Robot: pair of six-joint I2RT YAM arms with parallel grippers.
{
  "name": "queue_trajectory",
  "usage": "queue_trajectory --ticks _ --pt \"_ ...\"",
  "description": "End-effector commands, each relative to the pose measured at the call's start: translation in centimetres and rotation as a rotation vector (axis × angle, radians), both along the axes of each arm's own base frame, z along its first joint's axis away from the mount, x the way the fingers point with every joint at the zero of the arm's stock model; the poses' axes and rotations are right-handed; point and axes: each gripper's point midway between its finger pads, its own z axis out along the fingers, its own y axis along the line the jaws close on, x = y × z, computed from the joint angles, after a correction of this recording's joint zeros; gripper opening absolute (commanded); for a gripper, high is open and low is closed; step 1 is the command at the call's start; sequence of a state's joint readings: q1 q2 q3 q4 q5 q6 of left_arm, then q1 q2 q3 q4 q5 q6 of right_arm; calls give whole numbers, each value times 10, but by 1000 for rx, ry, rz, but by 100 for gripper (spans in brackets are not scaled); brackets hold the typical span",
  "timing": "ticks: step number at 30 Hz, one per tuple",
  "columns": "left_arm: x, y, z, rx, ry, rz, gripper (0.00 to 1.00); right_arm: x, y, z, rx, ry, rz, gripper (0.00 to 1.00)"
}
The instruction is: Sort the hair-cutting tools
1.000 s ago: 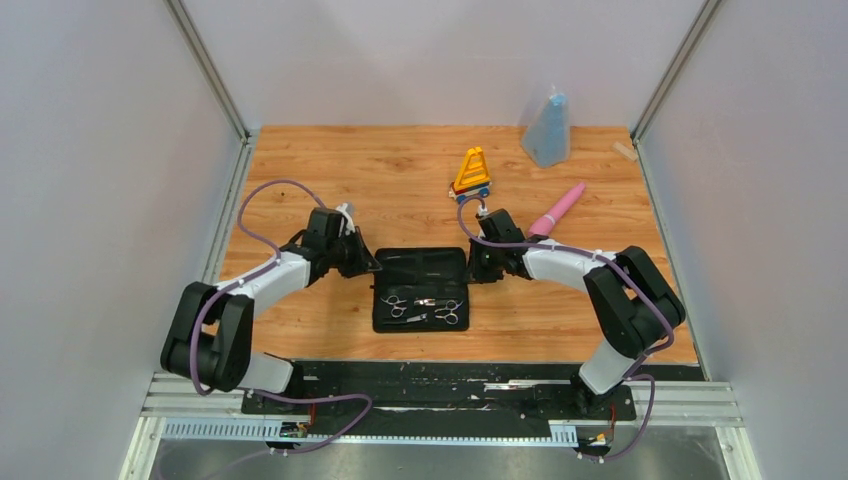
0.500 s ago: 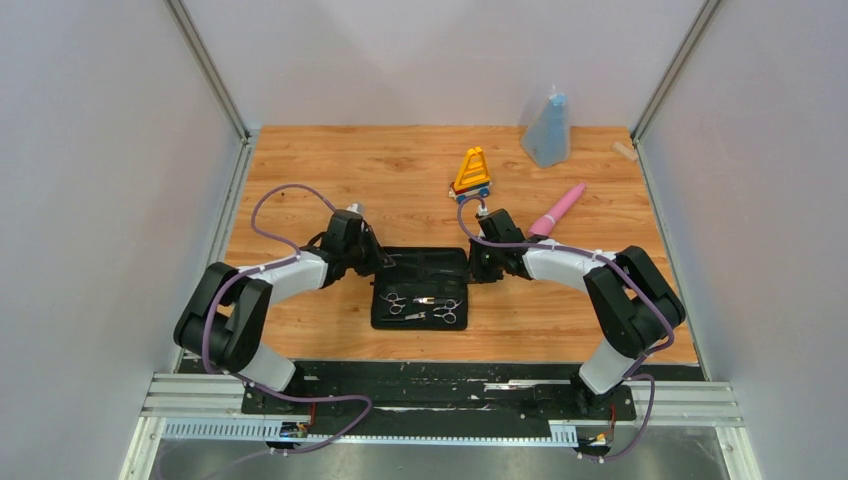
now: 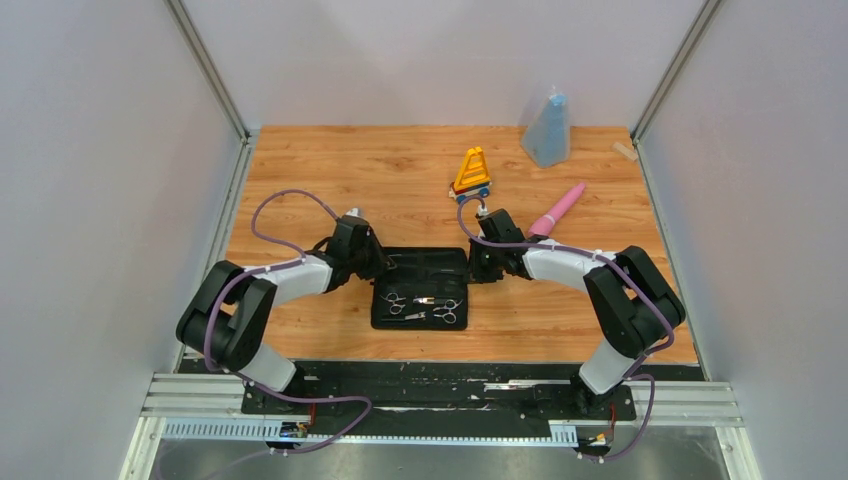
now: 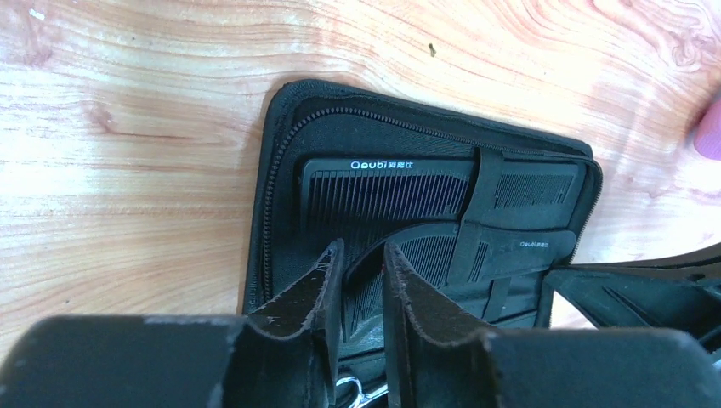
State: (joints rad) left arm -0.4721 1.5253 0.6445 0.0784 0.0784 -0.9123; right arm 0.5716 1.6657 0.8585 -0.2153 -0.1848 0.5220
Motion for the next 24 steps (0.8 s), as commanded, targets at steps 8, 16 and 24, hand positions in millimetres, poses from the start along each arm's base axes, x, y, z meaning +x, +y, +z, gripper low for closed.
queue_trajectory --ticks 8,16,24 --pt "-25 5 22 116 12 -46 77 4 9 17 10 -69 10 10" --pt "-28 28 53 196 -48 -8 98 9 1 38 -5 -128 -12 26" --pt "-39 64 95 282 -143 60 100 14 -15 69 -27 -209 -57 51"
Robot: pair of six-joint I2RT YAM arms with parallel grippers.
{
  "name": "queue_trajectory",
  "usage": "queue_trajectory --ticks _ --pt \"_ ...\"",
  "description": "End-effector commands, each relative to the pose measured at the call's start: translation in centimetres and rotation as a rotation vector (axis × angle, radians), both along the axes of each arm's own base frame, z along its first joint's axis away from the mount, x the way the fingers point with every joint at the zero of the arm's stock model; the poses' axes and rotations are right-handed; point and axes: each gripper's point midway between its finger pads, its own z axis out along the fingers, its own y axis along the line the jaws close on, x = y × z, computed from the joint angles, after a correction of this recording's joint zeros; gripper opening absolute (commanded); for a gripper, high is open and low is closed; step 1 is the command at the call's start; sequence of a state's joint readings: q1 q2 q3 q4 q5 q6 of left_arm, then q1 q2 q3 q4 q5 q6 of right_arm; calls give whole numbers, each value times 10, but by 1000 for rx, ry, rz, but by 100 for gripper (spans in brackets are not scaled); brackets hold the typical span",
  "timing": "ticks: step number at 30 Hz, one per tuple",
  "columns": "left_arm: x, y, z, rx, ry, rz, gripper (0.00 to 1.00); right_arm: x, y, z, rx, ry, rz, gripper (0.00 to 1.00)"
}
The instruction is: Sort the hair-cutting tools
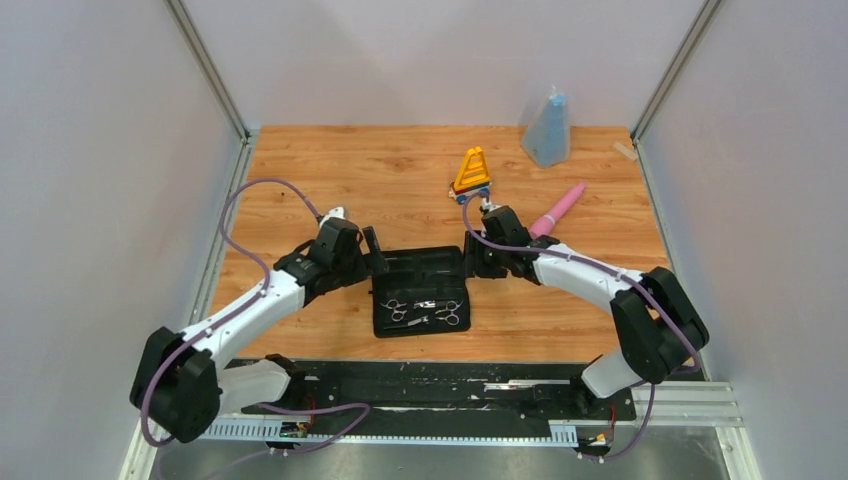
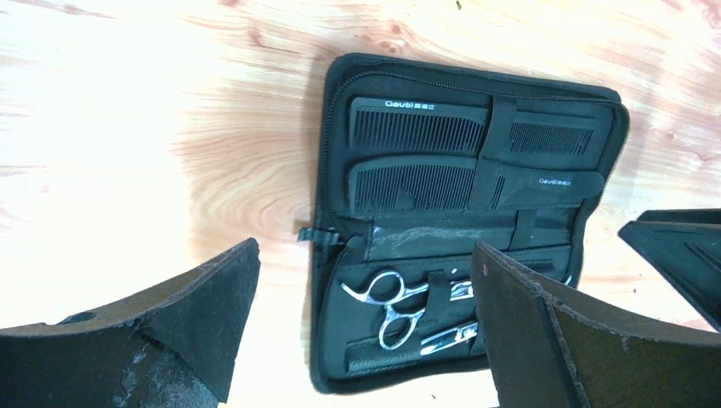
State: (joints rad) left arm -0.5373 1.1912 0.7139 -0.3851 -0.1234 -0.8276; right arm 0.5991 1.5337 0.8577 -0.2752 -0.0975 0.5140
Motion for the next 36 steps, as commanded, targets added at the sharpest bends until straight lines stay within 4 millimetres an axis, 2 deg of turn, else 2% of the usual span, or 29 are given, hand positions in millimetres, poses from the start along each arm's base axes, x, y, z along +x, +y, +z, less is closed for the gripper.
queue_trajectory --ticks 1,4,8,9,10,11,12,13,14,15,16,17,18,19,20,21,22,23,24,25,30,36 --pt "0 27 39 78 -102 47 100 15 -13 38 -4 -120 -44 52" --pt "-2 28 55 75 -139 10 100 16 -18 51 -5 -152 -33 54" --pt "5 20 61 89 -158 -89 100 -1 -11 59 12 -139 56 56" --pt "12 20 57 99 -147 -96 100 -7 -10 58 7 -132 75 57" --pt "19 13 66 89 -164 -148 100 -15 -7 56 4 -123 94 60" --pt "28 12 57 100 -130 -162 100 -23 -5 54 3 -110 114 61" --pt "38 3 69 90 -148 -213 100 -33 -2 51 -3 -98 140 62" --pt "45 0 53 107 -90 -239 100 -44 1 46 -17 -89 165 64" --pt "58 -9 69 103 -121 -284 100 -54 4 43 -35 -88 192 65" --pt "65 -12 51 128 -58 -309 100 -65 9 39 -64 -93 229 65" --pt "78 -22 63 122 -87 -352 100 -76 12 33 -99 -94 260 66" --pt "84 -27 42 135 -25 -378 100 -85 14 29 -147 -111 282 66" --pt "96 -38 52 118 -45 -414 100 -96 18 24 -183 -116 319 66" --pt "100 -43 29 124 23 -439 100 -105 22 20 -212 -119 351 66" --pt "106 -56 35 90 16 -482 100 -116 26 14 -240 -116 385 66" --pt "108 -60 13 89 76 -498 100 -125 29 9 -263 -107 409 66" --pt "113 -68 13 63 79 -523 100 -133 32 4 -286 -100 433 66" --pt "113 -72 -4 57 122 -535 100 -140 32 -2 -313 -87 445 66" --pt "116 -76 -6 43 126 -545 100 -145 34 -7 -331 -79 452 66" --pt "117 -78 -17 36 150 -549 100 -150 37 -12 -345 -67 463 66" --pt "111 -86 -36 -9 198 -571 100 -147 38 -36 -436 -50 425 65" --pt "94 -82 -47 -34 241 -572 100 -112 25 -44 -527 -98 266 67"
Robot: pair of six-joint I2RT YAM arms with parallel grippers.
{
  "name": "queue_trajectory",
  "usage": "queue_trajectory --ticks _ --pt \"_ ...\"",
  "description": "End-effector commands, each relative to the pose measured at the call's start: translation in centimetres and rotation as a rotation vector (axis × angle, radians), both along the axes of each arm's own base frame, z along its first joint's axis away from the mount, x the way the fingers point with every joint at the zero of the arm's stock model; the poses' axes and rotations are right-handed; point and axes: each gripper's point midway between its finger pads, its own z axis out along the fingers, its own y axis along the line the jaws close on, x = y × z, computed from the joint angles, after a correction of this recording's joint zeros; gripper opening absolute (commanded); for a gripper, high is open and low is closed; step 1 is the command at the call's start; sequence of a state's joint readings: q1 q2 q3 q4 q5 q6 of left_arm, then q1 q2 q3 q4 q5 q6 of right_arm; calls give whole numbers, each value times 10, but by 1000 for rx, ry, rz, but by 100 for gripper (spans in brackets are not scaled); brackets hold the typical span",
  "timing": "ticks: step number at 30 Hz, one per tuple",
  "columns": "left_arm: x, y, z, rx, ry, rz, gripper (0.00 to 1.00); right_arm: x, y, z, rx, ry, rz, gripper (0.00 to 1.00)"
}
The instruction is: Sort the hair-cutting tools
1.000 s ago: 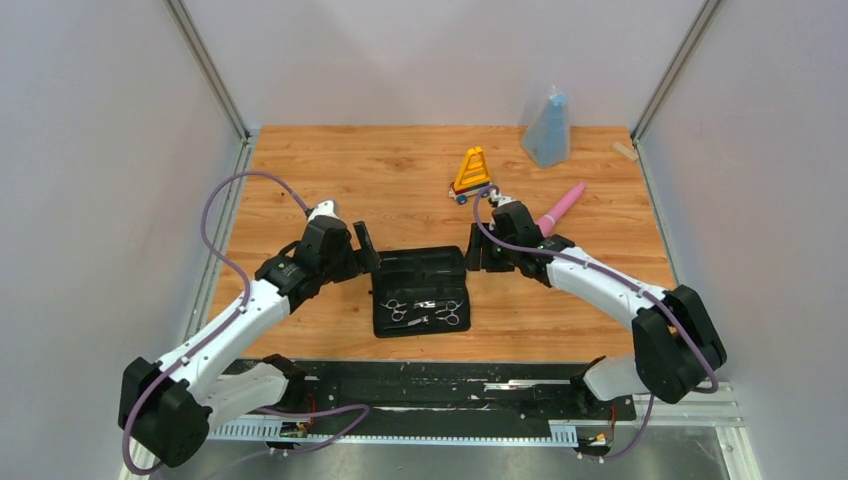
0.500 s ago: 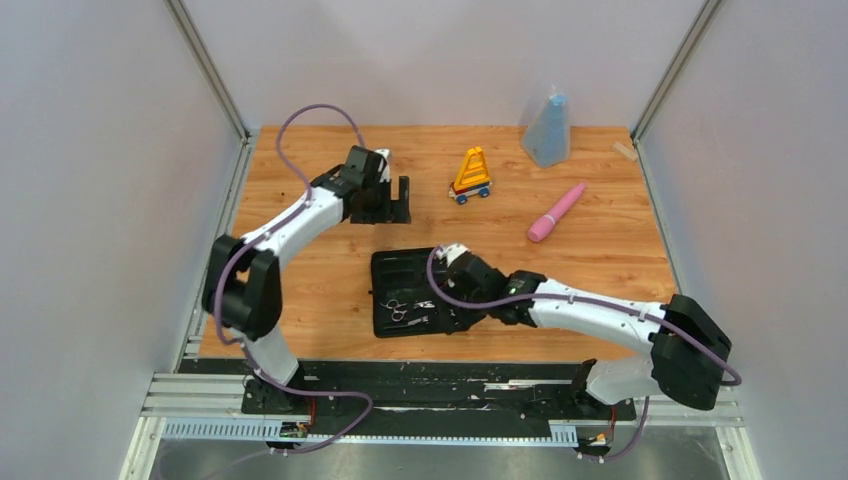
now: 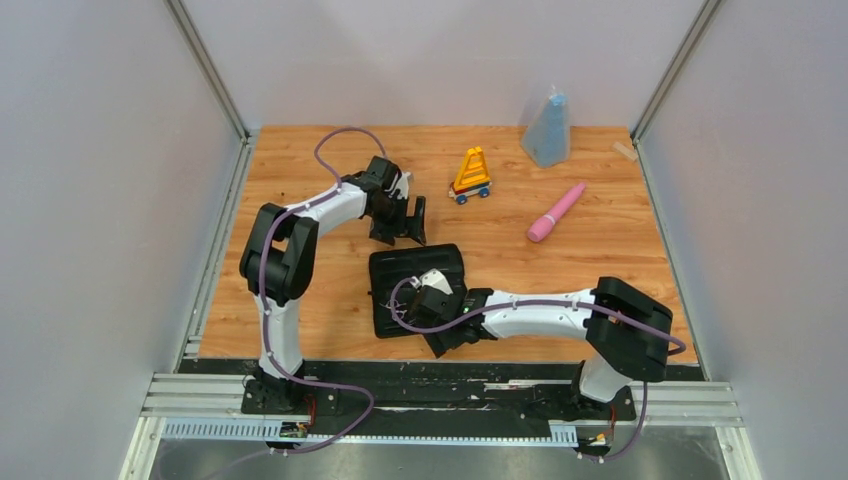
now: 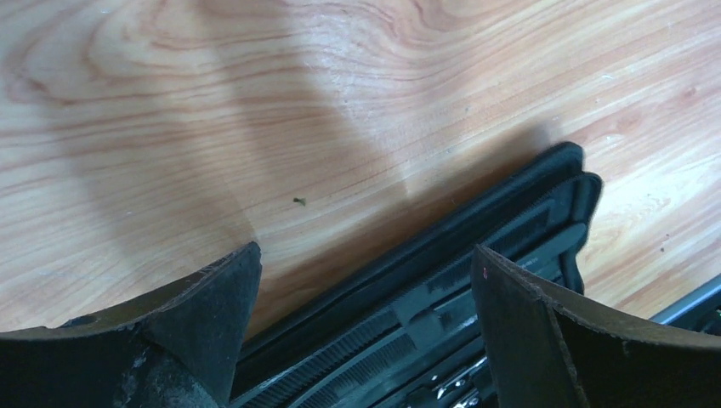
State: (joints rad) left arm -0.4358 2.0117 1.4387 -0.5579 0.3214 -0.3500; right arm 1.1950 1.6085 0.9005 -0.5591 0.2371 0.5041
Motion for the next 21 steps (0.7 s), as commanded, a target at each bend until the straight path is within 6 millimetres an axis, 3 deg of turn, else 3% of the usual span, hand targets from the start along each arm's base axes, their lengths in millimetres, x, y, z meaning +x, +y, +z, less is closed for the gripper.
queue_trajectory --ticks 1,4,5,6,7,13,16,21 --pt "-18 0 -1 -43 39 -21 100 43 -20 -6 -77 -121 -176 68" --pt "-25 8 0 -79 50 13 100 72 -31 -4 -86 -156 -234 68" --pt "-35 12 -6 -86 83 27 100 82 -33 -3 -81 -168 -241 68" --pt "-33 16 0 -105 61 43 100 91 -34 -2 -65 -175 -245 68" --pt "-41 23 -6 -112 82 66 100 101 -34 0 -41 -177 -254 68" --pt "-69 44 4 -159 75 162 100 158 -23 14 106 -188 -289 68" --pt "-84 45 14 -203 63 202 100 168 -15 17 176 -157 -283 68" --pt "-93 43 33 -274 13 223 100 160 -10 17 289 -77 -289 68"
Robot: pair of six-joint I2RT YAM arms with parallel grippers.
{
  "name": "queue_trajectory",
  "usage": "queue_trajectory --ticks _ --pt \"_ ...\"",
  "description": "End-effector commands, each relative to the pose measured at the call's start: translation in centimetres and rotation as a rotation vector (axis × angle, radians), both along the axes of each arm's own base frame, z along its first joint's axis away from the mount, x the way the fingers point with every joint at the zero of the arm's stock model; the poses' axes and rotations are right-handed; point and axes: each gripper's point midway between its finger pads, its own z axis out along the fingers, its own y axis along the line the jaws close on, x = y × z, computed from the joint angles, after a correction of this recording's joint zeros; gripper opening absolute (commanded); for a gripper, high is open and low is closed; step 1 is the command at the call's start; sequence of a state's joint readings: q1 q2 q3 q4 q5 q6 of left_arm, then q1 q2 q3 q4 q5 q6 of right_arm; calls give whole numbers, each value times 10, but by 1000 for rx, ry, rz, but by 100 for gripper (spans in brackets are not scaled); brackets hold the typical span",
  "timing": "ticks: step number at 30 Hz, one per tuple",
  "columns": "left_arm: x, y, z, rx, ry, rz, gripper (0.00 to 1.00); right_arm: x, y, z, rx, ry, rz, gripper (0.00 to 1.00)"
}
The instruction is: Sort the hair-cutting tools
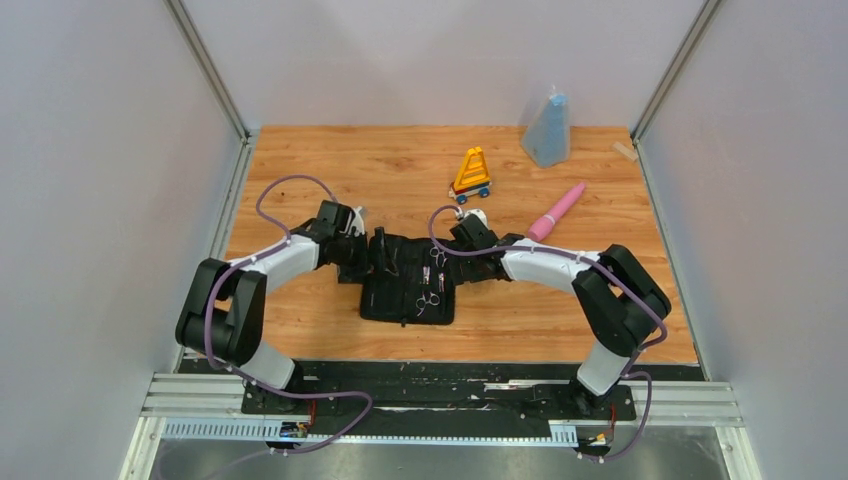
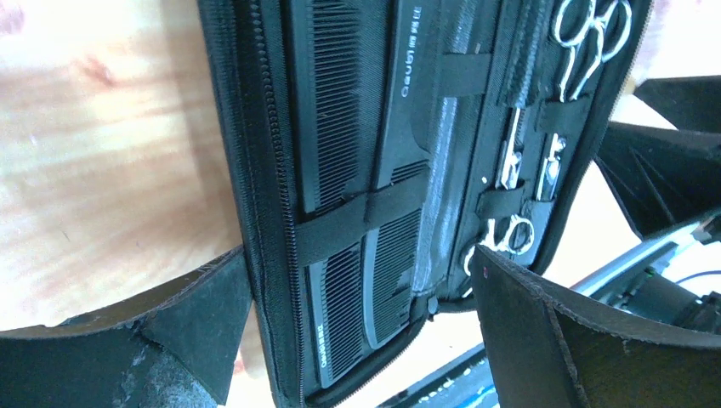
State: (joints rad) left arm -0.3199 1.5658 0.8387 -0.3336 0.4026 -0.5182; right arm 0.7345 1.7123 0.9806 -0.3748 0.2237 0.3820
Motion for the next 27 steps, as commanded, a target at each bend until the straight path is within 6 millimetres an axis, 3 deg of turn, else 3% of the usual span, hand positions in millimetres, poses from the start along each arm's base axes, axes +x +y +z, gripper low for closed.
queue_trajectory --ticks 1,10,17,21,27 --pt "-6 -21 31 -149 -41 10 100 0 41 14 230 5 72 67" --pt "-1 -46 86 -334 -143 -15 100 -21 63 1 367 118 117 61" --pt "-13 -89 108 -393 -181 -104 100 -24 68 -5 385 141 126 60" --pt "-17 -113 101 -425 -163 -128 100 -23 65 -5 392 141 114 60" --pt "-18 -118 55 -361 -68 -96 99 -14 40 11 462 120 20 61"
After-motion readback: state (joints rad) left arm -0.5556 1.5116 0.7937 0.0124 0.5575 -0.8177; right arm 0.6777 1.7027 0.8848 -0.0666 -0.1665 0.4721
